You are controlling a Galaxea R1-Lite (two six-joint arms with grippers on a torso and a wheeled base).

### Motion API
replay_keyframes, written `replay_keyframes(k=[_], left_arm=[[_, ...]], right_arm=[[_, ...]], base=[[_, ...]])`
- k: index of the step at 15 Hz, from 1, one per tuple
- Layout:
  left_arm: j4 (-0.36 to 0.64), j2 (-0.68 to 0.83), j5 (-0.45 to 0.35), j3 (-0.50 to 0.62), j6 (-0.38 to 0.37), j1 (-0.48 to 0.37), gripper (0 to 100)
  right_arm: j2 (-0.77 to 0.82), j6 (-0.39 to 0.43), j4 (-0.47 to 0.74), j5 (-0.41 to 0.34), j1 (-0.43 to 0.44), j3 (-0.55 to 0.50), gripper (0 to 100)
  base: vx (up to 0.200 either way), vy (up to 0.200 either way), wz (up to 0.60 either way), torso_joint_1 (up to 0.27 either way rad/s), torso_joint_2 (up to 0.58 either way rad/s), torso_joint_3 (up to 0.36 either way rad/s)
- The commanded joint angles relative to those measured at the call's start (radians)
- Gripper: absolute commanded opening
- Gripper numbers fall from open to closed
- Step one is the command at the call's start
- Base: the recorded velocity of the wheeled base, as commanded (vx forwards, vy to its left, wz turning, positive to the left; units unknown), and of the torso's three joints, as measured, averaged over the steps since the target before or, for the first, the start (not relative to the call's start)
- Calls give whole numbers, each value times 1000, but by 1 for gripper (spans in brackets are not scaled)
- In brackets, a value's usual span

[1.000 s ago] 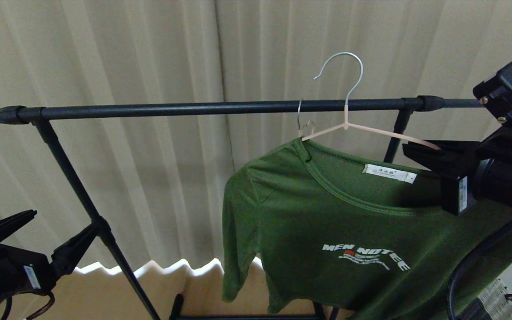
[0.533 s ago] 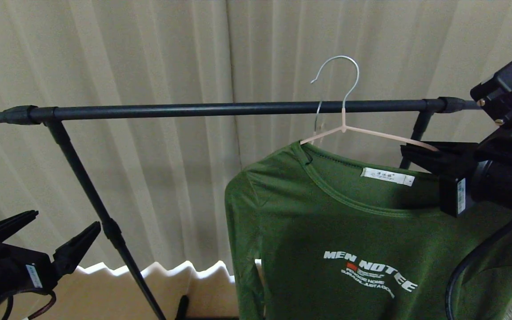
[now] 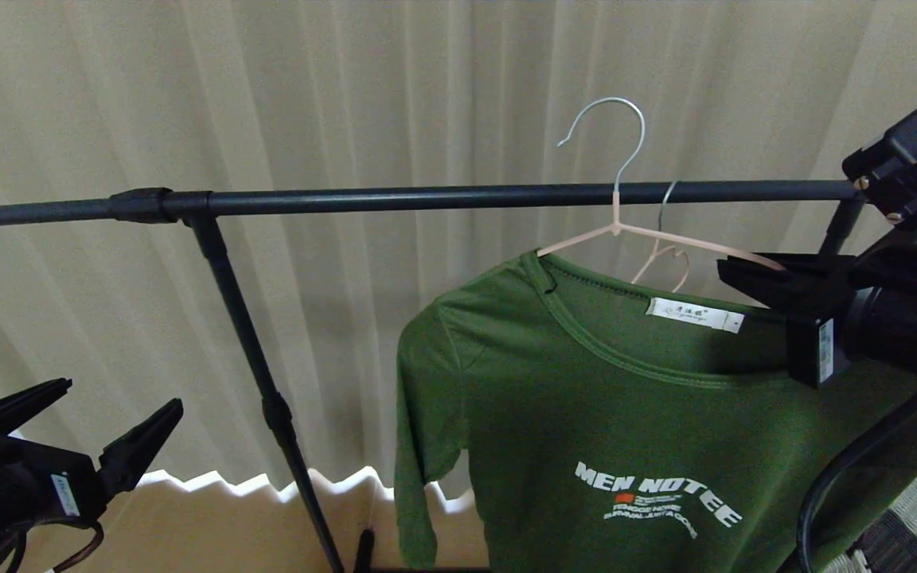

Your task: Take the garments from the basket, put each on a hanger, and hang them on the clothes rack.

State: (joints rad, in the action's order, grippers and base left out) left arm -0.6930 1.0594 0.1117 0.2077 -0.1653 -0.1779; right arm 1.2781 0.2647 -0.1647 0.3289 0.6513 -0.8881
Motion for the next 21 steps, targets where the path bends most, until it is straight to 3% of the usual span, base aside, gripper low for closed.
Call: replay_keyframes(k=[1, 9, 12, 21], left_arm=[[0, 5, 0, -4, 0, 0, 100], [0, 4, 0, -13, -2, 0, 100], [0, 2, 0, -14, -2, 1, 100], [0, 1, 0, -19, -3, 1, 100]], right_arm=[[1, 1, -1, -1, 4, 5, 0], [26, 1, -3, 1, -1, 46, 0], [119, 1, -35, 62, -25, -20, 0], [213, 4, -45, 186, -32, -86, 0]], base=[[0, 0, 0, 0, 0, 0], [0, 0, 0, 0, 0, 0], [0, 0, 0, 0, 0, 0], [0, 0, 0, 0, 0, 0]])
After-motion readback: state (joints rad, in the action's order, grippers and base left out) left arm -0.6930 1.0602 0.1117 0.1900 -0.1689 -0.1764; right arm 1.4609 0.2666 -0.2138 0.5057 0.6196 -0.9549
